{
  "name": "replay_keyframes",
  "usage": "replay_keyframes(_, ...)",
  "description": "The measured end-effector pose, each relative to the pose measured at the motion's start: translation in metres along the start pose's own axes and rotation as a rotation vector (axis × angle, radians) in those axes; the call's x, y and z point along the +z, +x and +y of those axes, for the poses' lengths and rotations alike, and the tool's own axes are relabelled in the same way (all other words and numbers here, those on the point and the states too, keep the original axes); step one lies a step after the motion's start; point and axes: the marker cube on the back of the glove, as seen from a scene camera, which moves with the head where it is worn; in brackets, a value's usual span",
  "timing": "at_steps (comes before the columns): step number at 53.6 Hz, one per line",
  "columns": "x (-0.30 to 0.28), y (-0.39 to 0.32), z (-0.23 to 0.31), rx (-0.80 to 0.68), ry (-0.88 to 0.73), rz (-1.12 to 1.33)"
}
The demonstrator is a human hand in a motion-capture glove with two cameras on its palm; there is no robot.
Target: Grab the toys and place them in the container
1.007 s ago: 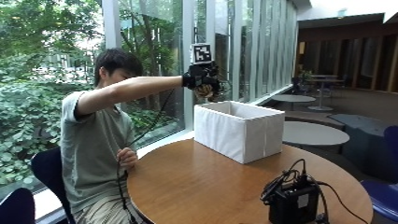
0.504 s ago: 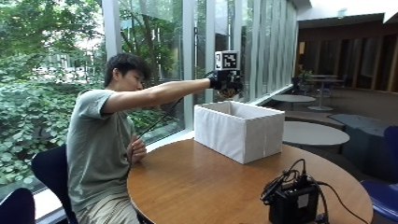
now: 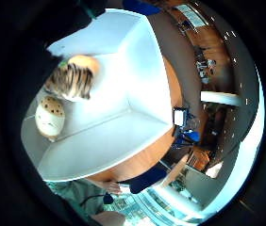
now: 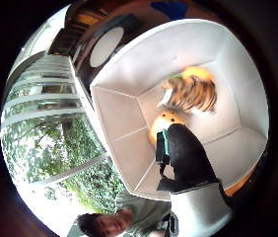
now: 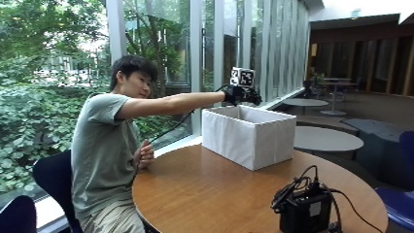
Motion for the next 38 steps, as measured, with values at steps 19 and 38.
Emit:
replay_keyframes(19, -0.034, 0.055, 0.034, 0.012, 0.097, 0.280)
replay_keyframes(38, -0.086, 0.093, 0.118, -0.134, 0.346, 0.204)
